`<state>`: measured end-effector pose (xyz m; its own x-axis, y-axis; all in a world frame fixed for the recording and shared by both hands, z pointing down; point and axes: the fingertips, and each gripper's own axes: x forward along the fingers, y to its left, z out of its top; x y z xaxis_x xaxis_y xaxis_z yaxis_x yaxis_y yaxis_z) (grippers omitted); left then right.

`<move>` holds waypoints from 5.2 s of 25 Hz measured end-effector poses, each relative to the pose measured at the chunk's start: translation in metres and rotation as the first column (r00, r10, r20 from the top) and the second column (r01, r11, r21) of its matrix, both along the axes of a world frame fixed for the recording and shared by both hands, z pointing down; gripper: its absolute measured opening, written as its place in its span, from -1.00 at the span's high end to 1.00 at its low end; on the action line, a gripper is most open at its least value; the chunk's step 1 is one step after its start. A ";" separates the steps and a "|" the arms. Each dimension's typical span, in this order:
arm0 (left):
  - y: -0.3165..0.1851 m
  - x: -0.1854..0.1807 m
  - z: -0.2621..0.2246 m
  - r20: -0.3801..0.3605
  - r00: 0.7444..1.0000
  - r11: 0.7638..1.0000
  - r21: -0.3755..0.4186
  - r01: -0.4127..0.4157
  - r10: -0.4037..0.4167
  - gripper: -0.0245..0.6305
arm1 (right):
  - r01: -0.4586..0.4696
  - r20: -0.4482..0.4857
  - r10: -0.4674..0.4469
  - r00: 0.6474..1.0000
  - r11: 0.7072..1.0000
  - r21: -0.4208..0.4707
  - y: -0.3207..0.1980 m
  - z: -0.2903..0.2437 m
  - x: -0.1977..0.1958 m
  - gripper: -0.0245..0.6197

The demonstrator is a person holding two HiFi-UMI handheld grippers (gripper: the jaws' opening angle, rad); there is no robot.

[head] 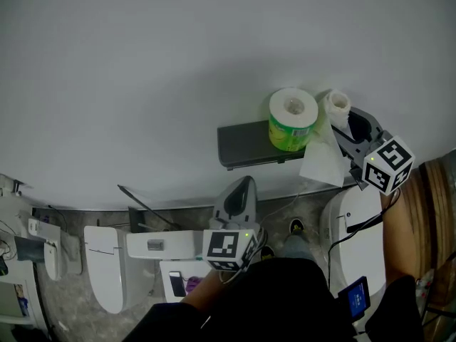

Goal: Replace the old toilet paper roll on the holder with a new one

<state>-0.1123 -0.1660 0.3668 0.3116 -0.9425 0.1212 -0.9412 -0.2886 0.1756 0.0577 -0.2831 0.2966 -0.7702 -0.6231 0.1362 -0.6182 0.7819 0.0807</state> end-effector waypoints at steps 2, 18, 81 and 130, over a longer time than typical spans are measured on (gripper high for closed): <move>0.000 0.001 -0.002 -0.001 1.000 1.000 0.003 -0.002 0.002 0.85 | -0.007 -0.015 0.008 1.000 1.000 0.009 0.000 -0.004 0.005 0.22; -0.003 0.010 0.003 0.004 1.000 1.000 0.007 -0.018 0.018 0.85 | 0.012 -0.001 -0.012 1.000 0.994 0.110 0.004 -0.046 0.014 0.20; 0.014 -0.061 0.016 -0.065 0.988 0.990 -0.016 0.142 -0.142 0.85 | -0.355 0.026 0.354 0.935 0.932 0.079 0.023 -0.019 -0.093 -0.22; 0.015 0.022 -0.001 -0.021 0.999 0.999 -0.008 0.037 -0.037 0.85 | -0.377 -0.028 0.487 0.873 0.711 0.594 0.077 -0.125 0.107 -0.27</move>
<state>-0.0901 -0.1512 0.3658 0.2788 -0.9526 0.1220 -0.9474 -0.2520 0.1972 0.1644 -0.2063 0.1711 -0.3953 -0.8869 -0.2390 -0.8099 0.2138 0.5462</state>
